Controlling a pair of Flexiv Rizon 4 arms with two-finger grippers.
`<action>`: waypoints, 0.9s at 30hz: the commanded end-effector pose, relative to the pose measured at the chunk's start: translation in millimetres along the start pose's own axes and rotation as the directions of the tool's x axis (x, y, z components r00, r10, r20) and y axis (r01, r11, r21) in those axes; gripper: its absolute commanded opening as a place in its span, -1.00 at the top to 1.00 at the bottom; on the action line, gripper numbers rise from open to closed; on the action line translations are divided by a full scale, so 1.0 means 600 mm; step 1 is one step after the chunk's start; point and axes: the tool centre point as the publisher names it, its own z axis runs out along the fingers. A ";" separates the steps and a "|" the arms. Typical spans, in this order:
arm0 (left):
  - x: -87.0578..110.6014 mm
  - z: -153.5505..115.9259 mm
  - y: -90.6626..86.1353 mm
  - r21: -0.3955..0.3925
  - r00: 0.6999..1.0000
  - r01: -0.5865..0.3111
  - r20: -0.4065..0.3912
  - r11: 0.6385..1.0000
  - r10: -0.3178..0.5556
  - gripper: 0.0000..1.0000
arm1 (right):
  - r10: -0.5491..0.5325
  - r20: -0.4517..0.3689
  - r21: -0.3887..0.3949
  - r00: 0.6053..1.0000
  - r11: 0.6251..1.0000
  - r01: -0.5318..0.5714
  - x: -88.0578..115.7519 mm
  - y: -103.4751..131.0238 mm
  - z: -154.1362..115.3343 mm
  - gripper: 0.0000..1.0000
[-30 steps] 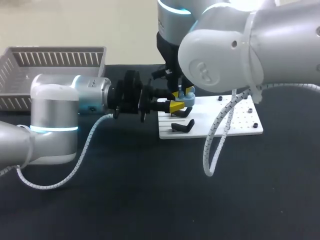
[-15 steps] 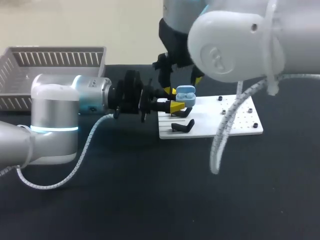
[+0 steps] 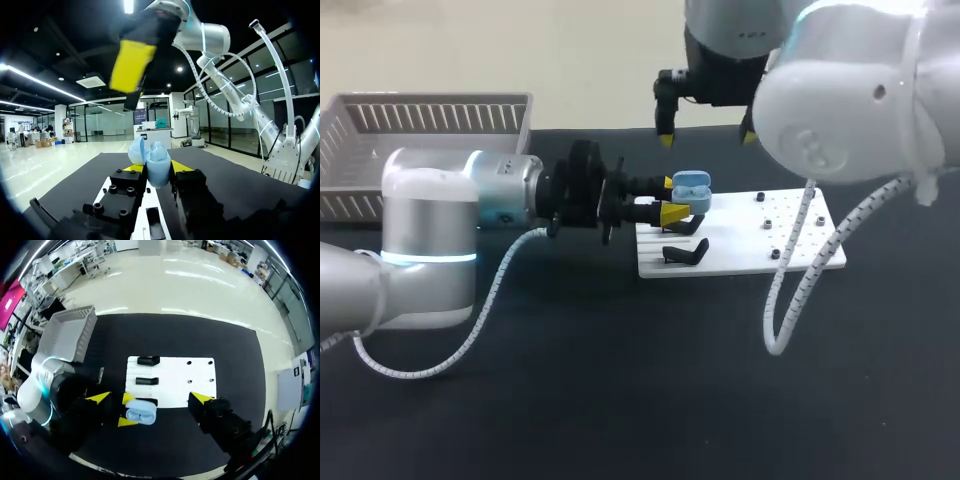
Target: Pick up each earbud case from the left stands, insert the matching earbuds, close the lid, and place the case in the box.
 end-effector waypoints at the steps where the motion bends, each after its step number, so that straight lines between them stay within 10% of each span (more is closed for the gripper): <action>1: 0.001 0.000 -0.002 -0.004 1.000 -0.003 0.002 1.000 0.003 1.00 | 0.018 0.037 -0.001 0.999 1.000 -0.018 -0.009 -0.015 0.014 -1.00; 27: 0.001 0.000 -0.002 -0.004 1.000 -0.003 0.002 1.000 0.003 1.00 | 0.037 -0.154 0.035 0.987 0.999 -0.032 -0.008 -0.065 0.111 -1.00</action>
